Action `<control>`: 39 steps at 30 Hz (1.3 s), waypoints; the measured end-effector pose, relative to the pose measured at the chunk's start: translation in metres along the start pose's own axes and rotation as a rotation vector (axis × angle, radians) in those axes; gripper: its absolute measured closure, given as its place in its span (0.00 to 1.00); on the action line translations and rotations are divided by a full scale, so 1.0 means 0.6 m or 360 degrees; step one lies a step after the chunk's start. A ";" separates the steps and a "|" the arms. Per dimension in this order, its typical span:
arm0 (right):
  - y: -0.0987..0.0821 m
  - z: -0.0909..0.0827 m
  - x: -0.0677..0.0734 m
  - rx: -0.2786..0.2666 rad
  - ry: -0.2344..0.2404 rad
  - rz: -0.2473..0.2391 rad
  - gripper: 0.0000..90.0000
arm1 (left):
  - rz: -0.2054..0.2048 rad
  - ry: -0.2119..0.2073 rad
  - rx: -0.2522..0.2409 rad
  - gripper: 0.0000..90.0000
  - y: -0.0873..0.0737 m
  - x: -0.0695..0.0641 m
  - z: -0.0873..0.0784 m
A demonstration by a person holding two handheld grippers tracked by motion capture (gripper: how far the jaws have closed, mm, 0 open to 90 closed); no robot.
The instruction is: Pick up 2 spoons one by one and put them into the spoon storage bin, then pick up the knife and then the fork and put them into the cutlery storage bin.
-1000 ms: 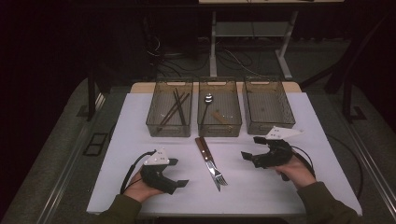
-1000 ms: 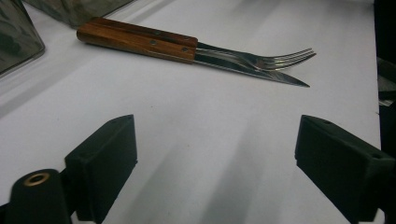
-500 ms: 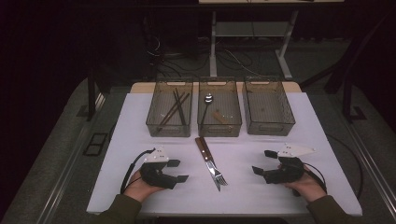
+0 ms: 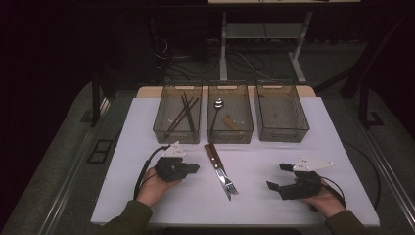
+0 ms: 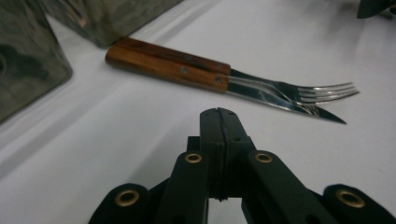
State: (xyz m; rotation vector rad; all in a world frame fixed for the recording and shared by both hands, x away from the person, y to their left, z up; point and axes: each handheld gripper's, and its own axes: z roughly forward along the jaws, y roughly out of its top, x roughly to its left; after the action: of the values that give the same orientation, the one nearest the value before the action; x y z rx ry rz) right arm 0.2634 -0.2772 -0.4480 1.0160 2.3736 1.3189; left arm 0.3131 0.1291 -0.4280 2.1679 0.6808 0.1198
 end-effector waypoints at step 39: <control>0.002 0.007 0.002 0.0027 0.0018 0.0003 0.17 | 0.0131 0.0183 0.0206 1.00 0.109 0.051 0.160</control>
State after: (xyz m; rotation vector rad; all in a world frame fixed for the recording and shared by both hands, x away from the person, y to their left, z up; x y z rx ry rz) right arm 0.2651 -0.2731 -0.4492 1.0183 2.3965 1.3106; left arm 0.3971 0.0446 -0.4450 2.3279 0.6806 0.2518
